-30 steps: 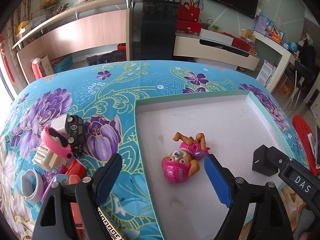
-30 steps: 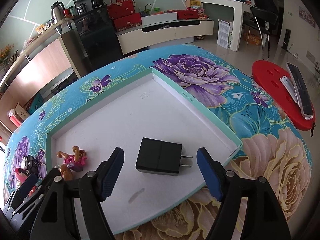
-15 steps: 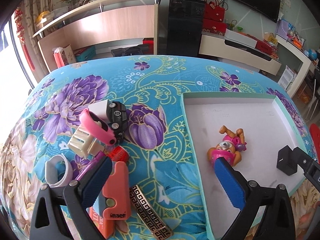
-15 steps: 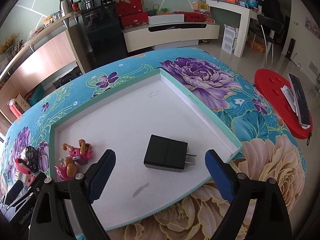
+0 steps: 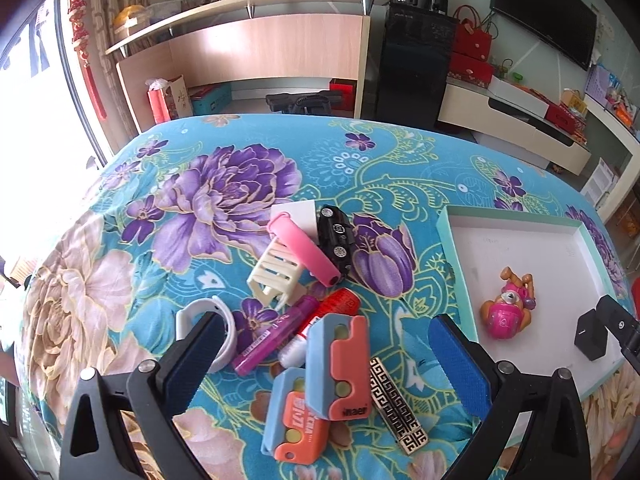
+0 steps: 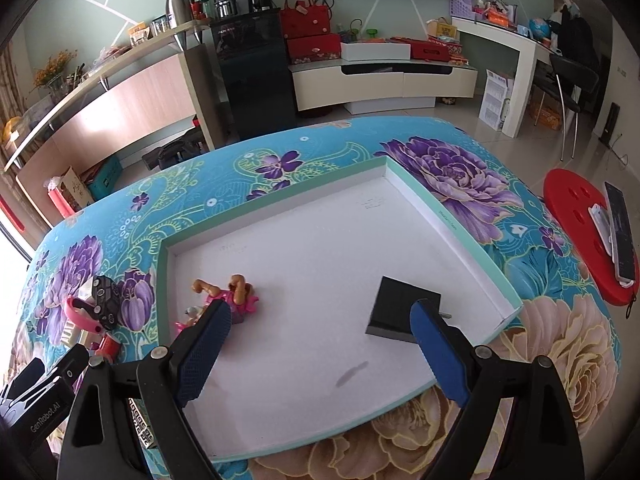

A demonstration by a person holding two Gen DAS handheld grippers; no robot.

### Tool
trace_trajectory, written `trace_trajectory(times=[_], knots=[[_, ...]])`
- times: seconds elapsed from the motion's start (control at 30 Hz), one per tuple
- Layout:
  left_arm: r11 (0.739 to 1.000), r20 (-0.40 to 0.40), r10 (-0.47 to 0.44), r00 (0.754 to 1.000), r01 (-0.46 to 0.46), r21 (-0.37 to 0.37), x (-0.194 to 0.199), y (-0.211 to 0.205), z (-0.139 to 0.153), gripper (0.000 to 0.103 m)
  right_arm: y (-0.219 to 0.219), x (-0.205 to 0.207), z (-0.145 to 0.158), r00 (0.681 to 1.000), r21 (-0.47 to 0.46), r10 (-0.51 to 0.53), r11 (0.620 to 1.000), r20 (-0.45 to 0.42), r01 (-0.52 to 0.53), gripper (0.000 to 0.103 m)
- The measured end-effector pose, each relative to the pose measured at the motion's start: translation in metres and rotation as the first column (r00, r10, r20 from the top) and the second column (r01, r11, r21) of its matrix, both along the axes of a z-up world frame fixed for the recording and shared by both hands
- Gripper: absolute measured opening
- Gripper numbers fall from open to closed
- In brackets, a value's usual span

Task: Organize rigid objects
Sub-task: 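Withdraw both grippers from the tray back toward the pile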

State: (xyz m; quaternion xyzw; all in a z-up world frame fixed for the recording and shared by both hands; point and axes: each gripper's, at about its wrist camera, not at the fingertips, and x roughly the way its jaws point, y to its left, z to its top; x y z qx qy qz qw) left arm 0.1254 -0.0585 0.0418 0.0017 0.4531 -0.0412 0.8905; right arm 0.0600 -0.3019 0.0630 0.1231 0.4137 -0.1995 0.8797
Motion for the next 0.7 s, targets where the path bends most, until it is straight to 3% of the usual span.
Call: trace_trajectory(times=[0.37,0.7], knots=[[0.996,-0.003,0.076,0.997,-0.076,-0.041,-0.006,0.055,0.011,0.103,0.049,0.010,0.006,0.988,0.027,0.148,0.988,0.043,-0.149,0.091],[0.987,-0.063,0.130,0.990,-0.135,-0.091,-0.007,0.090,-0.004,0.103,0.099,0.020,-0.012,0.952,0.083,0.304,0.949,0.023,-0.305,0.091]])
